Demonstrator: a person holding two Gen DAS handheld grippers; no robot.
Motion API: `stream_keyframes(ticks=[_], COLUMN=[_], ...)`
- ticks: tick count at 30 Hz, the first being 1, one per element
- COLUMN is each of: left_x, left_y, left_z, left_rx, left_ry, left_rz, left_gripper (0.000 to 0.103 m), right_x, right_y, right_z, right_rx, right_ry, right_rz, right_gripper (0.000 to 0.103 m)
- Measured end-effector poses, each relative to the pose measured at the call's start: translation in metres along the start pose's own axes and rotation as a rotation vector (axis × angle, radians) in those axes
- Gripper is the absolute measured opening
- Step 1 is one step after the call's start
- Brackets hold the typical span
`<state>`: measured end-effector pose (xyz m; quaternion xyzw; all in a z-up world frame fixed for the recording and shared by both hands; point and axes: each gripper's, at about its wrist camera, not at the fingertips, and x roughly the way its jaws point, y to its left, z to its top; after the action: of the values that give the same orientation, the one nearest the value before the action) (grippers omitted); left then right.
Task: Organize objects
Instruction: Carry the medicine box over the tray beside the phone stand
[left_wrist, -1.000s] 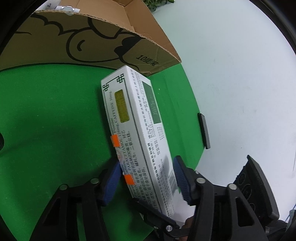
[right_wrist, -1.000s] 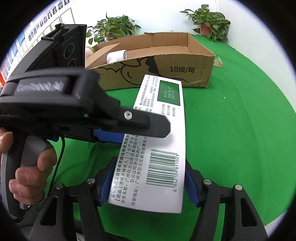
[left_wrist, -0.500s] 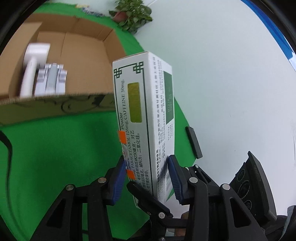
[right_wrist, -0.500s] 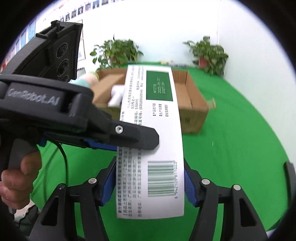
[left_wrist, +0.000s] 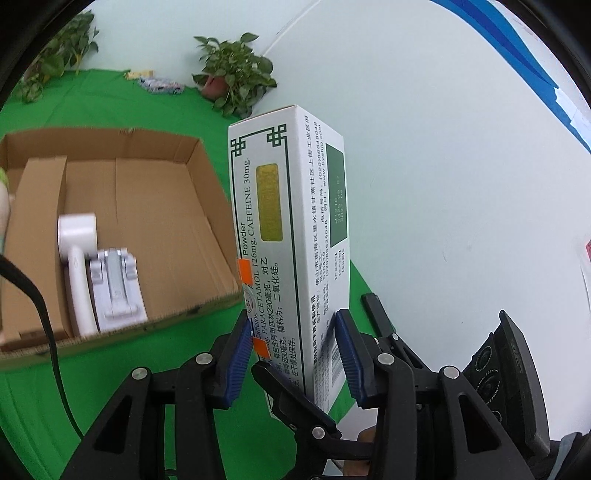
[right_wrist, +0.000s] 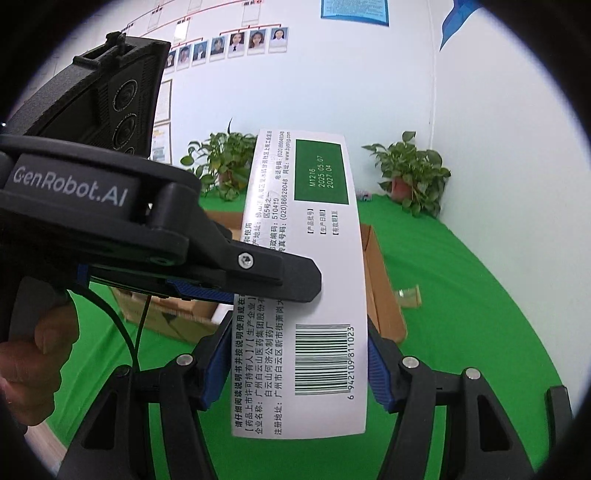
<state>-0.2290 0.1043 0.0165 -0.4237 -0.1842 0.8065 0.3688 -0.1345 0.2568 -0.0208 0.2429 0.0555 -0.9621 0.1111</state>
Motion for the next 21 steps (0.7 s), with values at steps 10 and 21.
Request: stream_keyframes(ticks=[10,21], left_x=[-0.053,-0.035], left_y=[-0.031,0.01], left_z=[0.064,0.104], left_rx=[0.039,-0.052], left_ry=[-0.017,0.015], left_rz=[-0.003,-0.037], left_gripper=[0.042,0.041], right_x=[0.012,0.051], right_y=[-0.003,-0.013], right_z=[0.051,0.074], right_rx=[-0.002,0.001], right_ry=[-0.047,0.047], right_rz=[-0.005,-0.01], right_gripper=[0.062,0.062])
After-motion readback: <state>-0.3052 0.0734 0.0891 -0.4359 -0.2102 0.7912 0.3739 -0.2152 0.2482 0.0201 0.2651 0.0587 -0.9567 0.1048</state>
